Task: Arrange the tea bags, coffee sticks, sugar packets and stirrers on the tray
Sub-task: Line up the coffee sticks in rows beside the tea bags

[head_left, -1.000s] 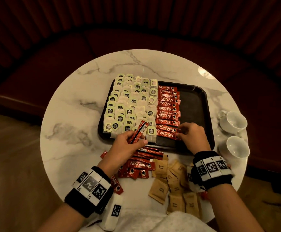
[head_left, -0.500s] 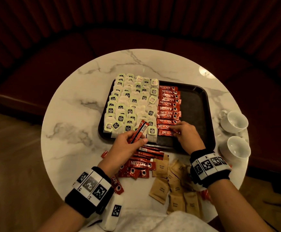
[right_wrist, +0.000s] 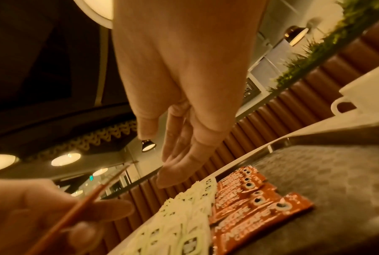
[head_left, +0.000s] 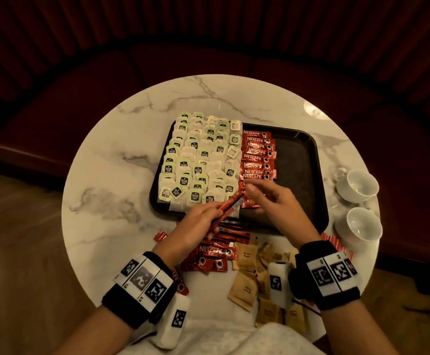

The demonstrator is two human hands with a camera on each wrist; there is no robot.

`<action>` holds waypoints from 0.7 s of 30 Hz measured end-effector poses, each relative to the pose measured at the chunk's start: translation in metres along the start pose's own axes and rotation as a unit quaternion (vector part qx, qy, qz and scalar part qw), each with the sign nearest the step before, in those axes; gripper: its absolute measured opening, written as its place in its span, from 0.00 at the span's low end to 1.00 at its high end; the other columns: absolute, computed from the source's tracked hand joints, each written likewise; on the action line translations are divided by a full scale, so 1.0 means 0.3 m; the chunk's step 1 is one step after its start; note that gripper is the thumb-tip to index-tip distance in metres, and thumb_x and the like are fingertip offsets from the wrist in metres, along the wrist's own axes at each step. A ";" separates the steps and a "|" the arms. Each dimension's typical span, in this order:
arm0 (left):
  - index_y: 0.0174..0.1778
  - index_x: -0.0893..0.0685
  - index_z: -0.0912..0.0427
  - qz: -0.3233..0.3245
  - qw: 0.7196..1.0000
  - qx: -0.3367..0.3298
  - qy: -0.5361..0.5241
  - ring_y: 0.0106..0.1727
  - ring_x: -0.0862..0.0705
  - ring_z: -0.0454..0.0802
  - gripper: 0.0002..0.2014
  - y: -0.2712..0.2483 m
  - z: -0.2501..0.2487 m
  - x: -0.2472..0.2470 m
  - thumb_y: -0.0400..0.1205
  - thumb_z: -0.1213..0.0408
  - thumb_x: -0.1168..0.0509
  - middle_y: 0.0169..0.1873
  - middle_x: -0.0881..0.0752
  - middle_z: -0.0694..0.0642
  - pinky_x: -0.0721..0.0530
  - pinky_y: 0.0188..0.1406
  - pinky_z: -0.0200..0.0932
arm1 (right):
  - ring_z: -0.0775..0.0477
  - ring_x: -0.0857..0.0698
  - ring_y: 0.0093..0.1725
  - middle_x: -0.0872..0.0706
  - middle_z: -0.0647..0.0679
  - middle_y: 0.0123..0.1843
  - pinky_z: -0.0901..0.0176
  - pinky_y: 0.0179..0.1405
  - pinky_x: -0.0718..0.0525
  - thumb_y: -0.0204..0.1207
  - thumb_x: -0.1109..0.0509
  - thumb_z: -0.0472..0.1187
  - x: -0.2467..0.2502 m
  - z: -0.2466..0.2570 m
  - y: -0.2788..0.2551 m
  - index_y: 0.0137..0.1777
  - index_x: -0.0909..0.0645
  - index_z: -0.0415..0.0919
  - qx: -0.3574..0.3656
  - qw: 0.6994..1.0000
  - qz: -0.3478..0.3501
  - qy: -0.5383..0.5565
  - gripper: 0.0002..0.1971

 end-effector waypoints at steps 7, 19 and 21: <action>0.58 0.12 0.49 -0.030 0.997 -0.069 -0.028 0.57 0.13 0.48 0.12 -0.006 -0.018 0.024 0.82 0.68 0.32 0.57 0.13 0.51 0.12 0.54 0.45 | 0.44 0.10 0.52 0.09 0.44 0.49 0.56 0.53 0.11 0.75 0.25 0.31 0.012 -0.025 -0.061 0.47 0.11 0.40 0.025 0.997 0.018 0.075 0.05; 0.56 0.13 0.66 -0.036 0.977 -0.094 -0.186 0.54 0.10 0.54 0.13 -0.003 -0.030 0.017 0.76 0.77 0.30 0.52 0.11 0.61 0.12 0.53 0.44 | 0.48 0.12 0.62 0.11 0.47 0.60 0.58 0.55 0.13 0.69 0.24 0.26 0.049 -0.039 -0.117 0.57 0.16 0.38 0.059 0.986 -0.033 0.154 0.17; 0.56 0.13 0.68 -0.058 0.974 -0.101 -0.192 0.54 0.11 0.56 0.13 0.002 -0.029 0.020 0.76 0.78 0.30 0.51 0.11 0.62 0.12 0.54 0.45 | 0.48 0.12 0.63 0.14 0.48 0.66 0.55 0.59 0.13 0.68 0.22 0.33 0.035 -0.057 -0.117 0.67 0.20 0.44 0.024 0.978 -0.055 0.201 0.27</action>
Point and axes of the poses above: each hand's wrist, its own y-axis towards the middle knuckle, its own x-axis out of the back of the hand, z = x × y, the point moved 4 cm from there along y, towards the middle knuckle
